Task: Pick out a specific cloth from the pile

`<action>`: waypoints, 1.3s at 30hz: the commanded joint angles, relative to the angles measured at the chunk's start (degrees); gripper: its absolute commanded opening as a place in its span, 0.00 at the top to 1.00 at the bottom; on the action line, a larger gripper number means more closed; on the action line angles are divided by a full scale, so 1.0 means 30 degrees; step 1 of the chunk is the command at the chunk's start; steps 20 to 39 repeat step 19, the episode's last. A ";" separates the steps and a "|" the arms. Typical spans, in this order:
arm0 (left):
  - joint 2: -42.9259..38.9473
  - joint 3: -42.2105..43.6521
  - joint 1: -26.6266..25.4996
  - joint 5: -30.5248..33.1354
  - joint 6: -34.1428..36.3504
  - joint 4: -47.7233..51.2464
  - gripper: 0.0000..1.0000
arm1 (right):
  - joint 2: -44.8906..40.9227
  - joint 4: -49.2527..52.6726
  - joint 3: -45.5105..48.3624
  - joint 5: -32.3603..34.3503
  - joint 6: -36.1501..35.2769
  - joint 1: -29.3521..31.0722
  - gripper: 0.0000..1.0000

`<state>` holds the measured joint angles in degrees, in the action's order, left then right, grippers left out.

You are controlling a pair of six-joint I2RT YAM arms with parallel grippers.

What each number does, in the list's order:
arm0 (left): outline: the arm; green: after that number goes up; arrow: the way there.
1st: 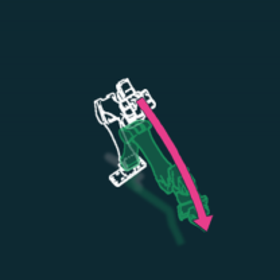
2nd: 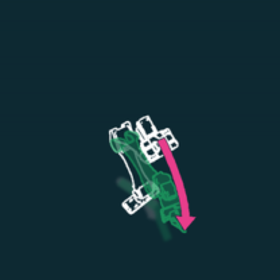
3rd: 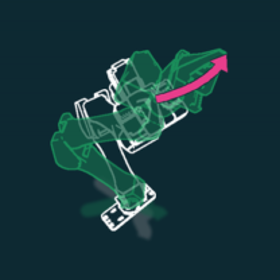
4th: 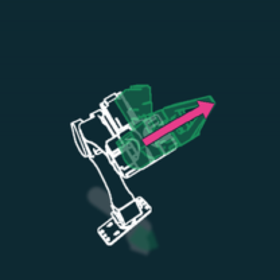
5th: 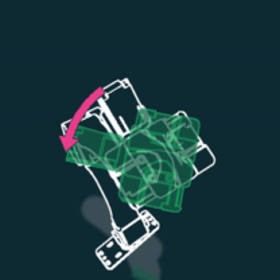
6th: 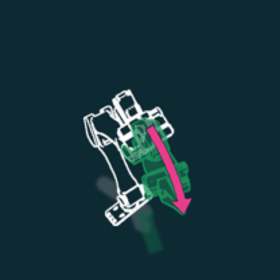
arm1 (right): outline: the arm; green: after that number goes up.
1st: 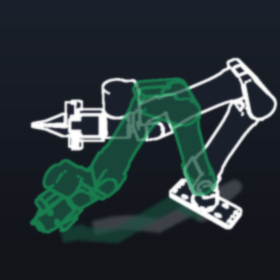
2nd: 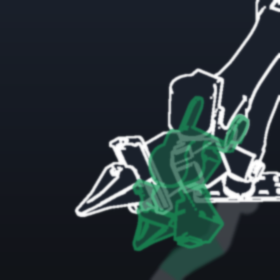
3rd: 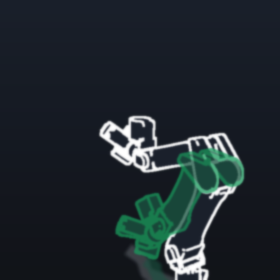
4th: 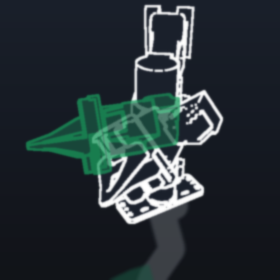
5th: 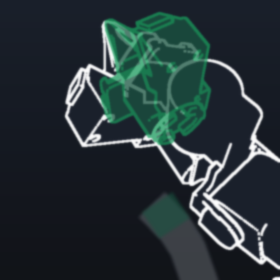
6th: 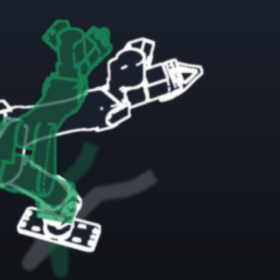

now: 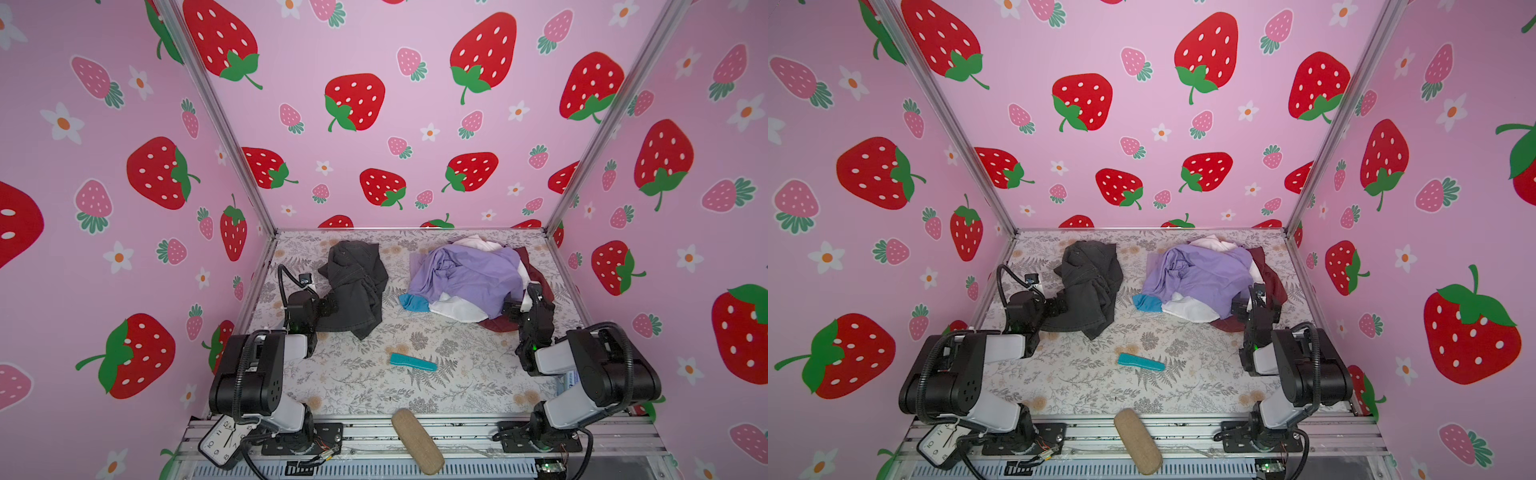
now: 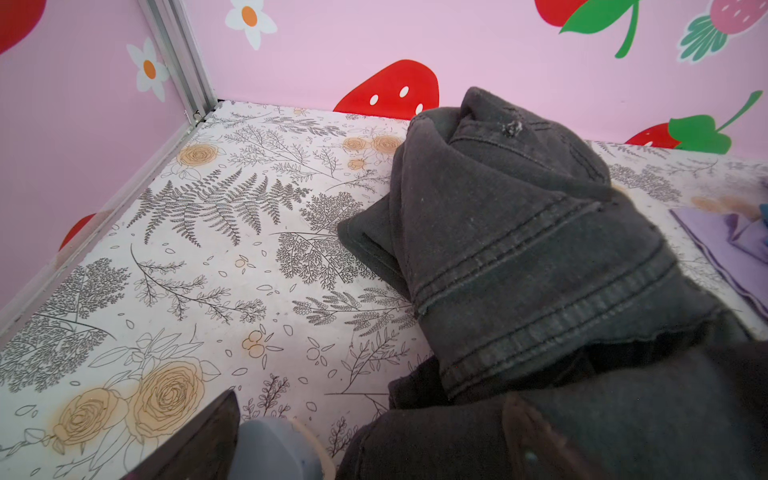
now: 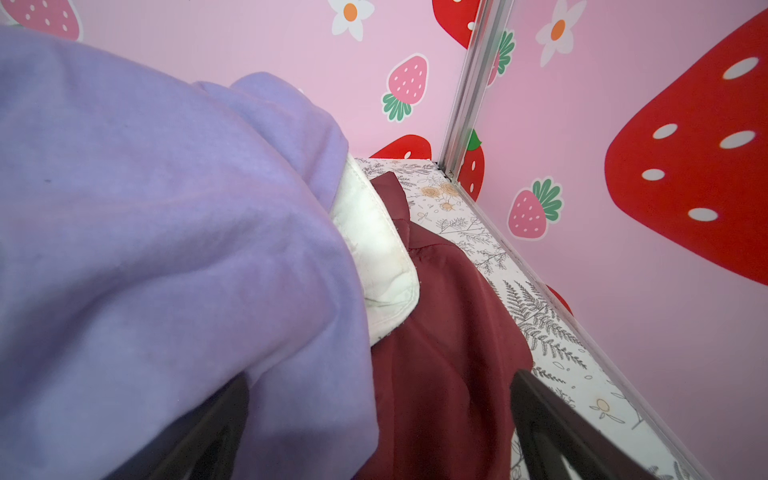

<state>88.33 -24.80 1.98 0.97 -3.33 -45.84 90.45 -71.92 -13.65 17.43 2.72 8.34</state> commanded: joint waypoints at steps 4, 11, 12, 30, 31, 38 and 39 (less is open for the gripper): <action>0.0164 -0.0538 -0.0142 -0.0559 0.0466 0.0823 0.01 | -0.0119 -0.0621 -0.0212 -0.0134 -0.0052 -0.0150 0.00; 0.0157 -0.0523 -0.0162 -0.0531 0.0466 0.0794 0.01 | -0.0093 -0.0581 -0.0233 -0.0132 -0.0056 -0.0158 0.00; 0.0152 -0.0525 -0.0176 -0.0544 0.0467 0.0809 0.01 | -0.0091 -0.0577 -0.0226 -0.0148 -0.0057 -0.0144 0.00; 0.0160 -0.0539 -0.0165 -0.0529 0.0463 0.0808 0.01 | -0.0096 -0.0577 -0.0226 -0.0145 -0.0052 -0.0157 0.00; 0.0160 -0.0539 -0.0165 -0.0529 0.0463 0.0808 0.01 | -0.0096 -0.0577 -0.0226 -0.0145 -0.0052 -0.0157 0.00; 0.0160 -0.0539 -0.0165 -0.0529 0.0463 0.0808 0.01 | -0.0096 -0.0577 -0.0226 -0.0145 -0.0052 -0.0157 0.00; 0.0160 -0.0539 -0.0165 -0.0529 0.0463 0.0808 0.01 | -0.0096 -0.0577 -0.0226 -0.0145 -0.0052 -0.0157 0.00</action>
